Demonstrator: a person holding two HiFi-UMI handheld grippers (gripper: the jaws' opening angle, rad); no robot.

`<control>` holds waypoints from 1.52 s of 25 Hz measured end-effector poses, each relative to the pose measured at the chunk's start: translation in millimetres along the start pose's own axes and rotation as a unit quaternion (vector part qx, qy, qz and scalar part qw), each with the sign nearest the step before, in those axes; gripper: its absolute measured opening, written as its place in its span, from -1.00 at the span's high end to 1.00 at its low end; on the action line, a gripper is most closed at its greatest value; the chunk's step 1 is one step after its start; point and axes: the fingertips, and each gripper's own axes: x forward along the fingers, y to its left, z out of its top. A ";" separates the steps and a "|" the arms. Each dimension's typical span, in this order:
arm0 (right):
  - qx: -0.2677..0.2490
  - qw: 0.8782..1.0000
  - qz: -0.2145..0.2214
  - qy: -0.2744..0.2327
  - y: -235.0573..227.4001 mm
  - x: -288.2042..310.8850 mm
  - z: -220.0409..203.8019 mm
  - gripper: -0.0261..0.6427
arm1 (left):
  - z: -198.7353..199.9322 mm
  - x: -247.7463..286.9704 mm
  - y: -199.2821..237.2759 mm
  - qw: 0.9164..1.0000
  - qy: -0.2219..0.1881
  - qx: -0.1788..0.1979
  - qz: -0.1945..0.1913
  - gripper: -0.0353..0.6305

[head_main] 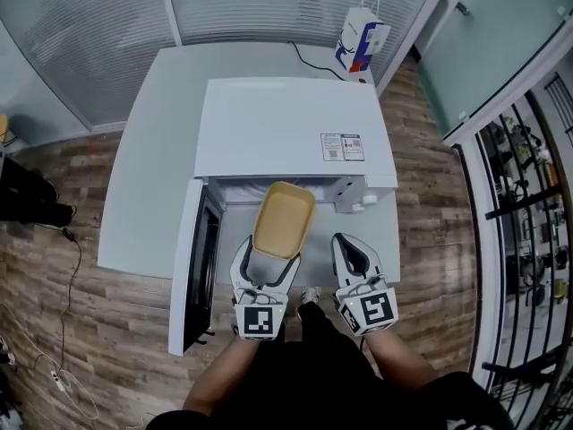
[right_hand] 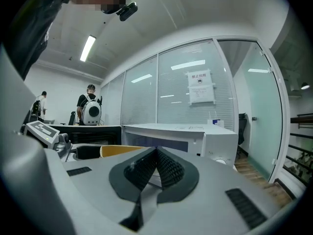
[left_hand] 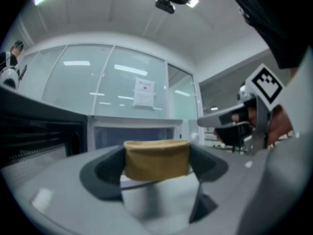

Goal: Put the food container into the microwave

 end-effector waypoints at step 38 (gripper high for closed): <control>0.062 0.990 0.108 0.063 -21.7 87.3 -92.9 0.90 | -106.4 145.1 72.0 0.983 0.117 -0.003 0.139 -0.35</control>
